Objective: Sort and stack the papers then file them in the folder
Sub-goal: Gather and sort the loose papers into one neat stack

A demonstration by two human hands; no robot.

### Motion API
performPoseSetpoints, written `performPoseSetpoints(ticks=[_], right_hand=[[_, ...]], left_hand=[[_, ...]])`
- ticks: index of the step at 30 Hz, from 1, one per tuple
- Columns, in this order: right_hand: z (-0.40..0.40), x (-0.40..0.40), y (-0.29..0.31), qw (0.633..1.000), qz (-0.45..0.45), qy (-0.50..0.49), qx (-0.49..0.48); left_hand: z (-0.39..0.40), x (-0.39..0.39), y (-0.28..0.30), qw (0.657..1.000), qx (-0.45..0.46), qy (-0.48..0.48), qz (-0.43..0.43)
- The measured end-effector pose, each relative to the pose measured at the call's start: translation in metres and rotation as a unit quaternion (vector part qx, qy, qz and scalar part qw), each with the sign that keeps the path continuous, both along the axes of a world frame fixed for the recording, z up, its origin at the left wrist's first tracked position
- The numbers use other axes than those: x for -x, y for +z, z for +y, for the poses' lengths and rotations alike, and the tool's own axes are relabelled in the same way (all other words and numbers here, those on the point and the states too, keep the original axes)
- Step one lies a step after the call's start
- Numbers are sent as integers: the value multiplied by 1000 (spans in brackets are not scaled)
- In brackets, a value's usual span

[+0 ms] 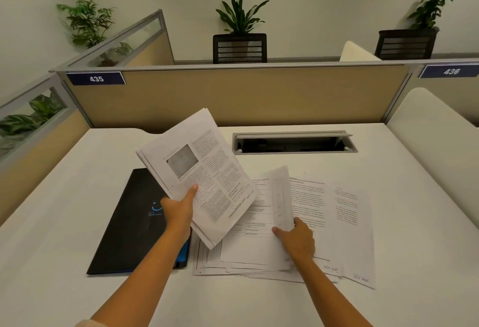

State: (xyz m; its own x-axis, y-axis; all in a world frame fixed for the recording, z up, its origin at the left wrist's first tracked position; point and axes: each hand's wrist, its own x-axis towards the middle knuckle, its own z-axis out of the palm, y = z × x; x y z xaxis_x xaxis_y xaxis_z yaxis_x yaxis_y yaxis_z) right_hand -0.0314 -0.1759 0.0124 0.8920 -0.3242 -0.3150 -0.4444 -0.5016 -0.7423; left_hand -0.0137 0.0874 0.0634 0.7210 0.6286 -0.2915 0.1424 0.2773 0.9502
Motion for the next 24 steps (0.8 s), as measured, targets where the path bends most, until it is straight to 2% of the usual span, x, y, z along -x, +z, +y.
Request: performPoseSetpoints(ticks=[5, 7, 10, 13, 17, 24], right_hand=[[-22, -2, -2, 998, -21, -35, -53], [-35, -6, -3, 998, -15, -53, -3], [-53, -9, -2, 988, 35, -77, 126], [-67, -10, 0, 978, 62, -94, 174], [-80, -11, 0, 983, 68, -102, 138], [-87, -9, 2, 993, 24, -101, 59]], left_hand=[[5, 1, 0, 1000, 5, 1, -4], [5, 1, 1, 1000, 8, 6, -2], [6, 1, 3, 1000, 11, 17, 0], [9, 3, 5, 1000, 7, 25, 0], [14, 5, 6, 999, 6, 33, 0], [15, 11, 6, 999, 6, 36, 13]])
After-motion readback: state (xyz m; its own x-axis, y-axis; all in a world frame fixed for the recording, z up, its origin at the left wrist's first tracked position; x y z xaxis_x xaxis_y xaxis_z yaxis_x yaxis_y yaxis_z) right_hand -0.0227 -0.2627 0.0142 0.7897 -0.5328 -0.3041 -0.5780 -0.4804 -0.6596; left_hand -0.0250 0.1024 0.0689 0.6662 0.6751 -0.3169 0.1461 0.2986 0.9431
